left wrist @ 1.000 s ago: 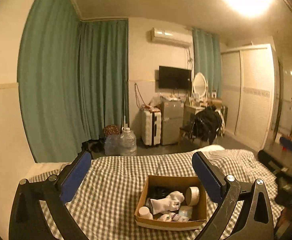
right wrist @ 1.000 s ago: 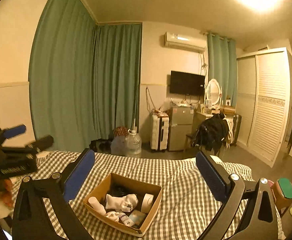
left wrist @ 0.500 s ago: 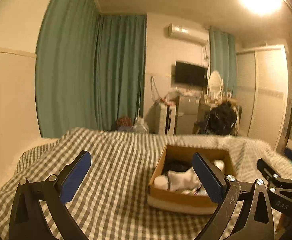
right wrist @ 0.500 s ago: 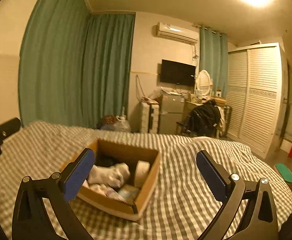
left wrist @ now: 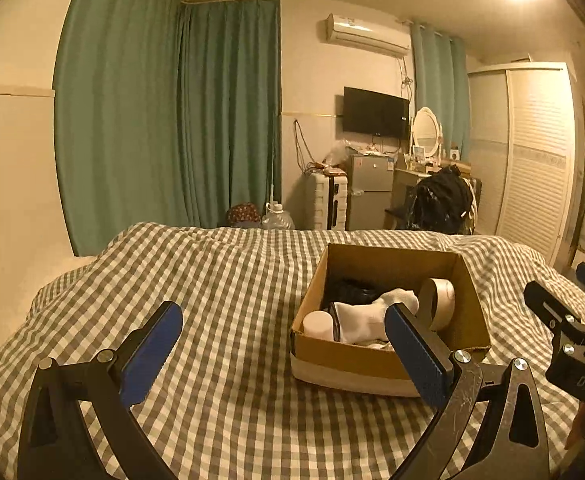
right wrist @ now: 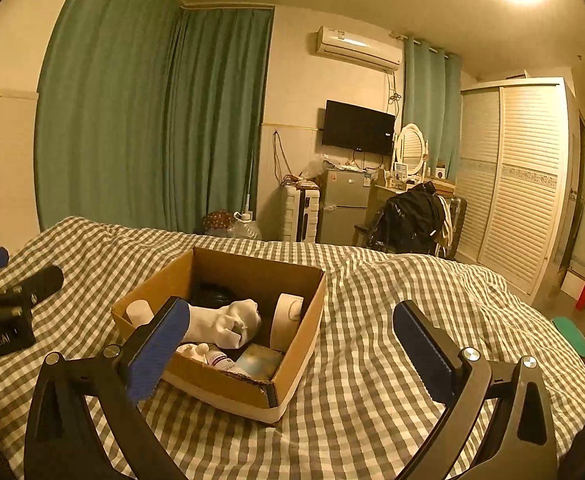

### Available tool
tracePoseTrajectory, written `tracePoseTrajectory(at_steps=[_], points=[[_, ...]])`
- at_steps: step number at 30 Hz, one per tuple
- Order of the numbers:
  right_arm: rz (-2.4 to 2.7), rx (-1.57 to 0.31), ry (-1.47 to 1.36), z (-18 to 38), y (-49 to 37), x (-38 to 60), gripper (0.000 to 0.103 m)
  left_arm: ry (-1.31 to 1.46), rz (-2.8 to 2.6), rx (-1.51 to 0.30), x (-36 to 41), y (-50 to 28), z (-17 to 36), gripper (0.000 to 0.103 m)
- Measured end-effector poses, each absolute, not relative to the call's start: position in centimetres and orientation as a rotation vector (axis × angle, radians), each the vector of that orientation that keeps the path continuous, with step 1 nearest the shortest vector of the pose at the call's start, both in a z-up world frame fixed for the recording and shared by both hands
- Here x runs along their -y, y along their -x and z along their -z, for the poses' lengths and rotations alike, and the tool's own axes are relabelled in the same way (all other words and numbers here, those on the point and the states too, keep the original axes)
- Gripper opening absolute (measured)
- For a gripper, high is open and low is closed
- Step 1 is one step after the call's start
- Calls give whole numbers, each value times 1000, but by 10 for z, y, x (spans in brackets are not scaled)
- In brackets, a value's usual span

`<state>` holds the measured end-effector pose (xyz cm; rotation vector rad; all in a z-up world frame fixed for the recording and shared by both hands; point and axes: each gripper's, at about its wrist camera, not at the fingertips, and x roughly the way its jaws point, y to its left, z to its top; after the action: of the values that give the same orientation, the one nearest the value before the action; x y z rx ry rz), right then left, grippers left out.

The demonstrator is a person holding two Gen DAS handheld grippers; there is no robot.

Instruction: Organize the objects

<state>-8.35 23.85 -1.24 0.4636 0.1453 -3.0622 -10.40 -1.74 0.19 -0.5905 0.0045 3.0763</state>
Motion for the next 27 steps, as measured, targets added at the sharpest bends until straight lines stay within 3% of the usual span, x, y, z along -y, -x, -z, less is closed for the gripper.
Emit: tracePoseTrajectory(at_steps=[27], points=[[3054,-150,-487,16,87,-234,102,591,-3083,-27,13,102,-3,103]])
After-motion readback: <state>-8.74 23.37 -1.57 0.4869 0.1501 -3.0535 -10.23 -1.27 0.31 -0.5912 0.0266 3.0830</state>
